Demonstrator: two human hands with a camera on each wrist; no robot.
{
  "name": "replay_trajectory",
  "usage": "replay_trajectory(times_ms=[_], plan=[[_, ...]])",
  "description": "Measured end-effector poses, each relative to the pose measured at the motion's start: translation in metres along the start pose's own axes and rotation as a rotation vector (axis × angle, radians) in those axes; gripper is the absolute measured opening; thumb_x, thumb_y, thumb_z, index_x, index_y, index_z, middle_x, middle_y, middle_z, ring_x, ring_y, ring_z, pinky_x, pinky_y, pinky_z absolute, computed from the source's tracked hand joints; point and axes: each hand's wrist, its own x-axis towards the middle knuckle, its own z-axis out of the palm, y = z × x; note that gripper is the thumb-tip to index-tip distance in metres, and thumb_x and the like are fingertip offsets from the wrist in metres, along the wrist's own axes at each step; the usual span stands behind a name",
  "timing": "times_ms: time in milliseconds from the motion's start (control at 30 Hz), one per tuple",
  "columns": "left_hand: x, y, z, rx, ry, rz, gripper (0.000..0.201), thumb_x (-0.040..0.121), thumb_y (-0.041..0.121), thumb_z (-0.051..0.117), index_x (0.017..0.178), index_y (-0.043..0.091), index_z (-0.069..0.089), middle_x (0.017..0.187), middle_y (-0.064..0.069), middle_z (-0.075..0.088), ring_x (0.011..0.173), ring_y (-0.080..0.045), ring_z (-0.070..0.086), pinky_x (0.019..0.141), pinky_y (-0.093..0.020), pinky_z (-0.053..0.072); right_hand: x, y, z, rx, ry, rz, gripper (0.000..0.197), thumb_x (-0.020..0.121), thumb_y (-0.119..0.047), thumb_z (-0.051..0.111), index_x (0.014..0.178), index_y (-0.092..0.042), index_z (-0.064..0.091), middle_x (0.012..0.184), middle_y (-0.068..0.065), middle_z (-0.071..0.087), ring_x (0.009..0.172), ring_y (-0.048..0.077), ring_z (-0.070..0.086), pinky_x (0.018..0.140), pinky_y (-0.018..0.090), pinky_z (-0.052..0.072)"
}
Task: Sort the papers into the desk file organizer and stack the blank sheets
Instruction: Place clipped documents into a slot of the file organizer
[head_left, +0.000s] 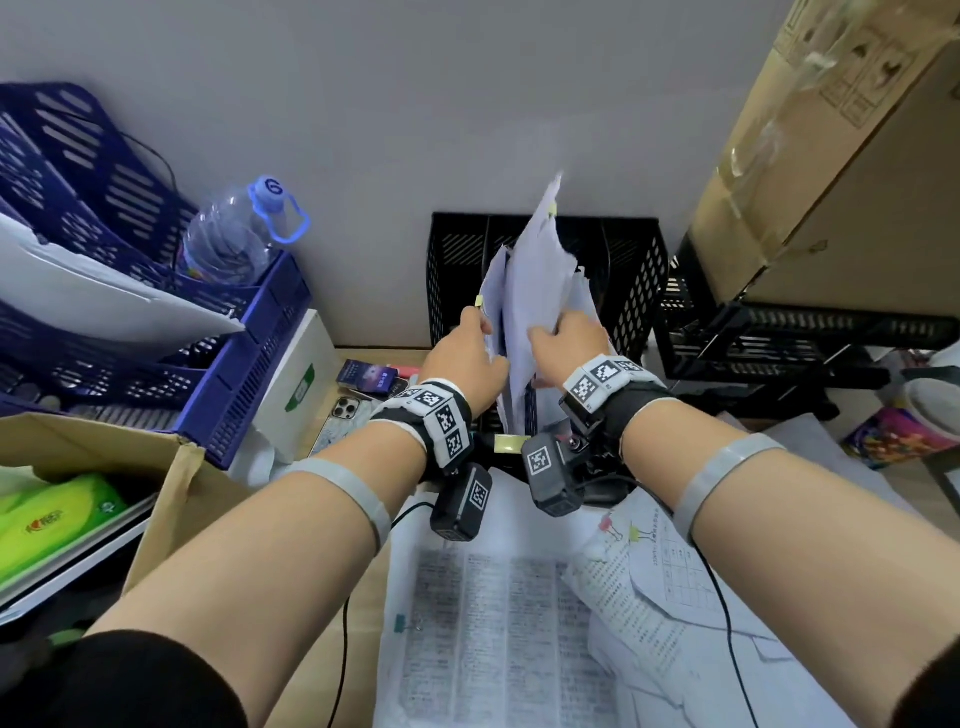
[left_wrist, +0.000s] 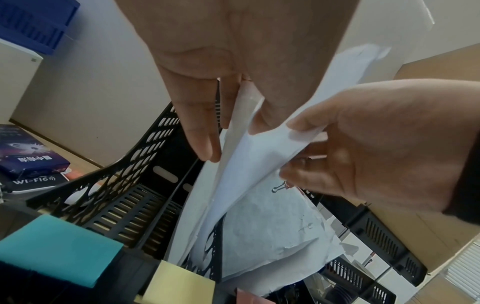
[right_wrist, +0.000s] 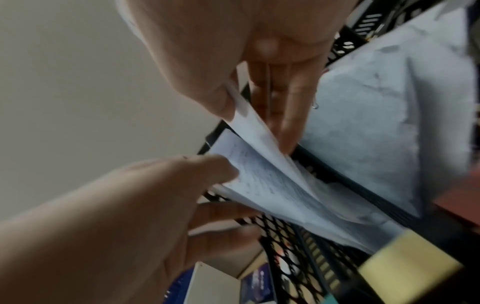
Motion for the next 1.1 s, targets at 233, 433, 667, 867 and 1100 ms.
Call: replay_trajectory(times_ms=[233, 433, 667, 867, 1100], plan=[[0.001, -0.007, 0.015, -0.129, -0.088, 0.000, 0.042, 0.088, 0.017, 0.057, 0.127, 0.019, 0.042, 0.082, -0.003, 0.059, 0.064, -0.021, 0.056, 0.068, -0.035, 0.055, -0.003, 0.025, 0.023, 0.103, -0.259, 0.126, 0.022, 0.093, -0.014, 0.039, 0.075, -0.007, 0.048, 0.073, 0.020, 0.071, 0.064, 0.031, 0.073, 0.062, 0.041, 0.062], [-0.009, -0.016, 0.030, -0.302, -0.070, 0.081, 0.060, 0.087, 0.018, 0.064, 0.140, 0.025, 0.037, 0.124, -0.008, 0.056, 0.071, -0.012, 0.060, 0.070, -0.030, 0.055, -0.019, 0.043, 0.031, 0.165, -0.526, 0.193, 0.026, 0.096, -0.009, 0.047, 0.120, -0.009, 0.056, 0.092, 0.006, 0.057, 0.093, 0.032, 0.068, 0.085, 0.050, 0.058], [-0.041, -0.079, 0.050, -0.330, -0.137, -0.068, 0.021, 0.084, 0.027, 0.076, 0.086, 0.012, 0.062, 0.067, -0.004, 0.058, 0.061, -0.017, 0.056, 0.067, -0.039, 0.057, -0.064, 0.090, 0.045, 0.075, -0.745, 0.326, 0.017, 0.092, -0.013, 0.055, 0.101, -0.004, 0.067, 0.093, 0.013, 0.068, 0.077, 0.029, 0.071, 0.071, 0.039, 0.059], [-0.081, -0.144, 0.067, -0.038, -0.300, -0.255, 0.007, 0.087, 0.017, 0.065, 0.082, 0.014, 0.068, 0.080, -0.005, 0.072, 0.080, -0.025, 0.071, 0.077, -0.039, 0.059, -0.095, 0.129, 0.087, -0.170, -0.964, 0.287, 0.042, 0.090, -0.020, 0.059, 0.132, -0.017, 0.054, 0.123, 0.009, 0.061, 0.099, 0.029, 0.069, 0.090, 0.047, 0.055], [-0.116, -0.186, 0.089, 0.063, -0.516, -0.507, 0.036, 0.080, 0.026, 0.078, 0.111, 0.020, 0.060, 0.109, -0.004, 0.070, 0.100, -0.023, 0.067, 0.090, -0.030, 0.054, -0.108, 0.142, 0.117, -0.439, -0.906, 0.080, 0.062, 0.086, -0.030, 0.064, 0.143, -0.024, 0.040, 0.141, 0.009, 0.040, 0.121, 0.030, 0.053, 0.087, 0.035, 0.050]])
